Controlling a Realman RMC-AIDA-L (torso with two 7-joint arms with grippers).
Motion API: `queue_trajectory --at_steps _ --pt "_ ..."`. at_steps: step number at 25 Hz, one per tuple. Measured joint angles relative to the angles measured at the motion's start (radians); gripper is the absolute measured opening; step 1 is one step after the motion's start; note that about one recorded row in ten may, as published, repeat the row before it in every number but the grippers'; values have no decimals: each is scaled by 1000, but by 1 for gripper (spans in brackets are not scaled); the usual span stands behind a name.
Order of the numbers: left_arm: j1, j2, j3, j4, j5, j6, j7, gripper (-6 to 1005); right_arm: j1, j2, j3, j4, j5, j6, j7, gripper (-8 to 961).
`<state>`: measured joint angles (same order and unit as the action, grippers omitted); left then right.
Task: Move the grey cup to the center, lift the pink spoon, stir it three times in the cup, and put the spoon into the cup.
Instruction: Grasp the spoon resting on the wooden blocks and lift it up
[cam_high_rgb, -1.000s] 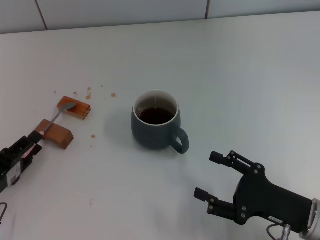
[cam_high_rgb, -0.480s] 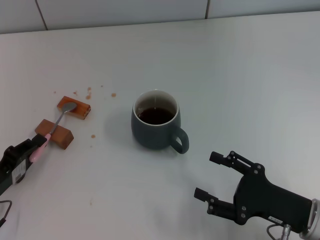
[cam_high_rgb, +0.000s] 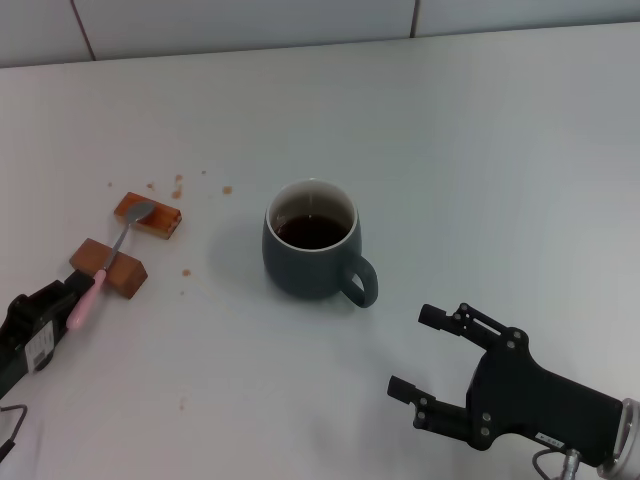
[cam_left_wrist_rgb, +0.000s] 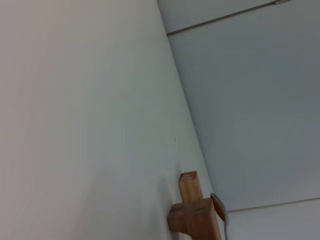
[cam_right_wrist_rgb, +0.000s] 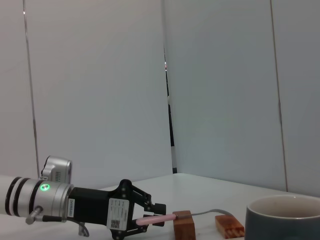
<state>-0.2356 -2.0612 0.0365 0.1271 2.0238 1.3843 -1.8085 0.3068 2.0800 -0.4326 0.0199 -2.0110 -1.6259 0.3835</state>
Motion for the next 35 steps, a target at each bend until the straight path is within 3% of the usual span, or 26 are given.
queue_trajectory --at_steps 16,35 --pt "10 -1 1 -36 -3 5 -17 352 -2 0 0 0 0 0 0 826" --pt "11 -3 -2 -48 -4 13 -36 331 -1 -2 0 0 0 2 -1 826"
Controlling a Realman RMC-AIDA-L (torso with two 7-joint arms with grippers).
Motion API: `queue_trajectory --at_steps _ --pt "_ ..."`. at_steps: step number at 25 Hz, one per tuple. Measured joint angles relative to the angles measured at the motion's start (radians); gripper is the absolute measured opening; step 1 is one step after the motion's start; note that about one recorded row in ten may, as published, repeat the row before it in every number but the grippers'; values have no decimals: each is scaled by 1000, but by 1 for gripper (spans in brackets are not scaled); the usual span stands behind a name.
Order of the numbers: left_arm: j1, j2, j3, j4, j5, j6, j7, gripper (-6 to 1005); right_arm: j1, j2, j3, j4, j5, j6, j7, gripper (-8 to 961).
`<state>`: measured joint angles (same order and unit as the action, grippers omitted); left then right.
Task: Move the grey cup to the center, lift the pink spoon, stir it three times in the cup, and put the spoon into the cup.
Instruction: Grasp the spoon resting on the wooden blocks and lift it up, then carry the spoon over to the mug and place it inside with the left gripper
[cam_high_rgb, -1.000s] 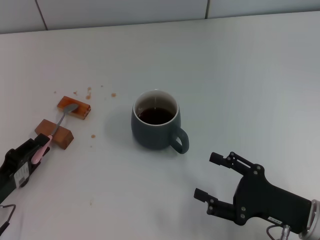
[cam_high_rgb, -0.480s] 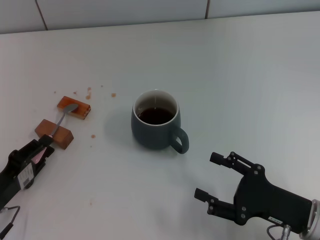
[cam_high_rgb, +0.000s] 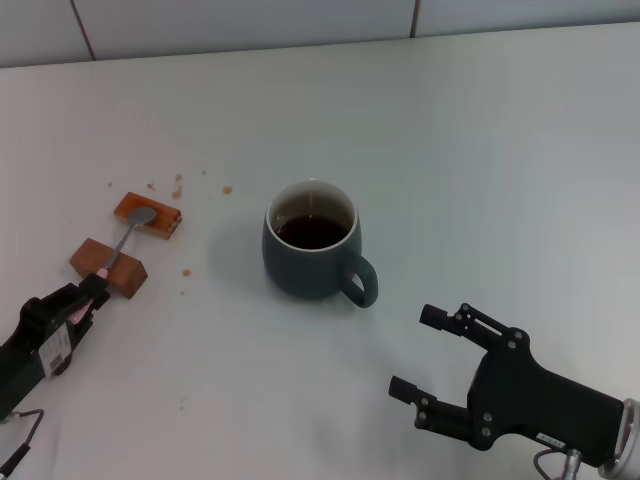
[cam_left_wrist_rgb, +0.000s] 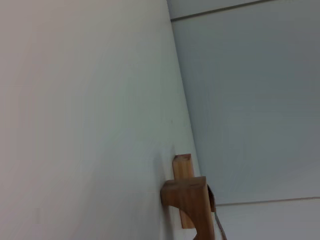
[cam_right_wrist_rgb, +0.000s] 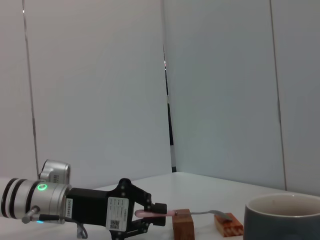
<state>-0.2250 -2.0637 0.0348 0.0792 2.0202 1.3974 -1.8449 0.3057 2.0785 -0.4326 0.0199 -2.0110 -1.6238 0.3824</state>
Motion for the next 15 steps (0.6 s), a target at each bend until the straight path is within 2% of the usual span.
queue_trajectory --at_steps 5,12,15 --pt "-5 -1 5 -1 6 -1 18 218 1 0 0 0 0 1 0 826" --pt "-20 2 16 19 7 36 61 143 1 1 0 0 0 1 -3 826" --pt "-53 3 22 102 8 103 70 135 3 2 0 0 0 1 -7 826"
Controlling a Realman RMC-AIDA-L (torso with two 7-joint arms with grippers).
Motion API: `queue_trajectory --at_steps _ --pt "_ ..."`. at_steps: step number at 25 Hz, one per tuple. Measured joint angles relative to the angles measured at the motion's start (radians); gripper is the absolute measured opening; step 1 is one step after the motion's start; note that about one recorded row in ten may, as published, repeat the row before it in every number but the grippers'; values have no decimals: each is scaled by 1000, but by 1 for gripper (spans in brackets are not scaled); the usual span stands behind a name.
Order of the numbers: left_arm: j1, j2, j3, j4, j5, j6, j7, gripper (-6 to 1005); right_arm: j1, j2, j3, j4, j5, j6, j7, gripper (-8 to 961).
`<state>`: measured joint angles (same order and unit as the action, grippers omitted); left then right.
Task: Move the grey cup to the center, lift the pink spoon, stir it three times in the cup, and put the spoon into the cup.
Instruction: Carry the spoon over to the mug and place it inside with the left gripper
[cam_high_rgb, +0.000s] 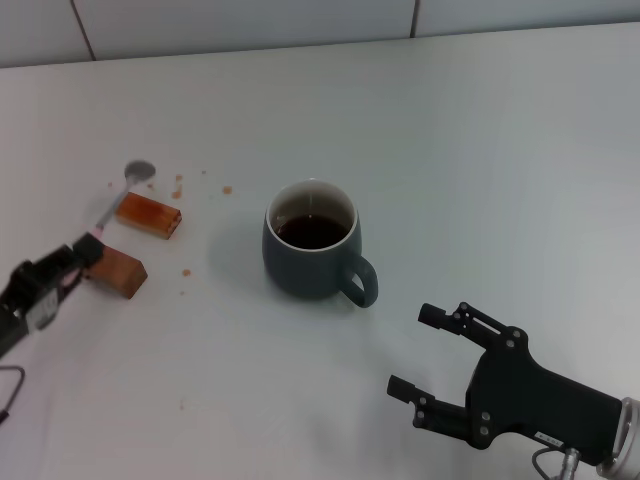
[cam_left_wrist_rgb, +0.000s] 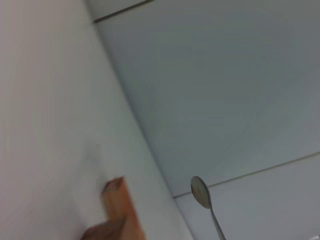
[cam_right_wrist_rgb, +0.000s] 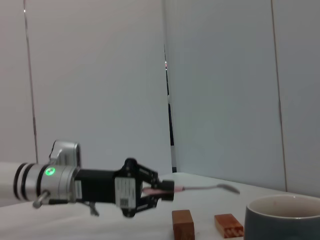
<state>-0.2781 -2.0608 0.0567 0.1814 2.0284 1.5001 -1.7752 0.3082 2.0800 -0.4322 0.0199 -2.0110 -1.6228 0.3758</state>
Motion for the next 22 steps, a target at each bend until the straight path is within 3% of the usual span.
queue_trajectory --at_steps 3,4,6,7,12,13,16,22 --pt "-53 2 15 159 2 103 10 133 2 0 1 0 0 0 0 826" --pt "-53 2 15 159 2 103 10 133 2 0 1 0 0 0 0 826" --pt "-114 11 95 352 1 186 5 133 4 0 3 0 0 0 0 826" --pt "-114 11 95 352 1 186 5 133 5 0 4 0 0 0 0 826" --pt "-192 55 353 662 2 268 -25 134 11 -1 6 -5 1 0 3 826" --pt "-204 67 444 752 3 280 -34 134 12 -1 6 -6 2 0 4 826" --pt "-224 79 632 993 49 299 -56 134 15 -1 8 -6 4 0 5 826" --pt "-293 70 711 1199 155 424 -38 134 16 -1 10 -6 6 0 6 826"
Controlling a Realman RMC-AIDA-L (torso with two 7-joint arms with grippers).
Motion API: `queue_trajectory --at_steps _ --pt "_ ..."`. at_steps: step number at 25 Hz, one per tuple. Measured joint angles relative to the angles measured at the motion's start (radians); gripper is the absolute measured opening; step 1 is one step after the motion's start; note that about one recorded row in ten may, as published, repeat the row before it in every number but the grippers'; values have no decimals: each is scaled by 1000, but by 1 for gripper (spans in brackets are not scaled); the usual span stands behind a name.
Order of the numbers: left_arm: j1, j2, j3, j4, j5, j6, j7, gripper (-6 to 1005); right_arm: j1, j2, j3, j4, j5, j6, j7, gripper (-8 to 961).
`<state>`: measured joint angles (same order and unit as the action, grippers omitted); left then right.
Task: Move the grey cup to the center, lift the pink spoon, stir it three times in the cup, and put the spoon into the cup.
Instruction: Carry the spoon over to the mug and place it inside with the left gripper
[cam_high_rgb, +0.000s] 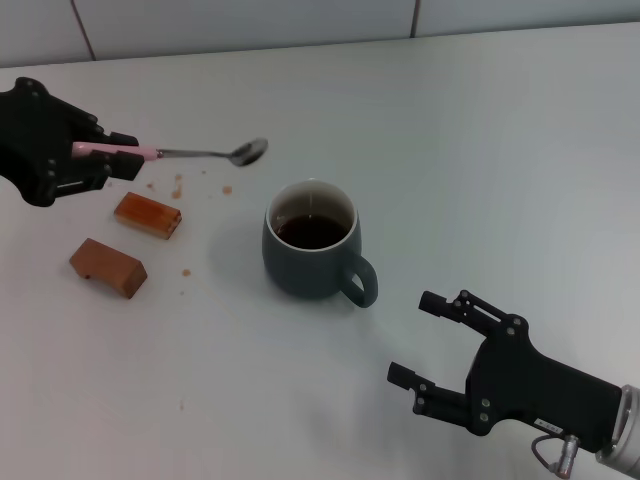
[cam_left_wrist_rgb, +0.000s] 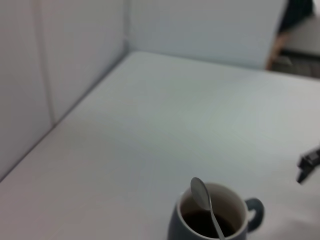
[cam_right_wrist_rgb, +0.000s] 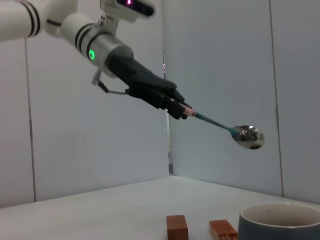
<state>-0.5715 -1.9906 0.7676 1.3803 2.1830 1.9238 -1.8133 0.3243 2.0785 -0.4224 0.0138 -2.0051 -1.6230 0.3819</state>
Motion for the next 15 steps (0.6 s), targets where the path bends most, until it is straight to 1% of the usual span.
queue_trajectory --at_steps 2,5,7,8,10,12,15 --pt "-27 -5 27 45 26 29 4 134 0 0 0 0 0 0 0 826" --pt "-66 -22 99 102 71 44 -2 134 2 0 1 0 0 0 1 826" --pt "-100 -42 149 117 127 45 -4 134 3 0 1 0 0 0 1 826" --pt "-123 -55 170 120 164 45 -5 134 3 0 1 0 0 0 1 826" --pt "-155 -70 200 120 212 41 -4 134 3 0 1 0 0 0 1 826" --pt "-182 -77 234 121 238 34 -12 134 2 0 1 0 0 0 1 826" --pt "-204 -78 273 136 254 15 -32 133 0 0 1 0 0 0 2 826"
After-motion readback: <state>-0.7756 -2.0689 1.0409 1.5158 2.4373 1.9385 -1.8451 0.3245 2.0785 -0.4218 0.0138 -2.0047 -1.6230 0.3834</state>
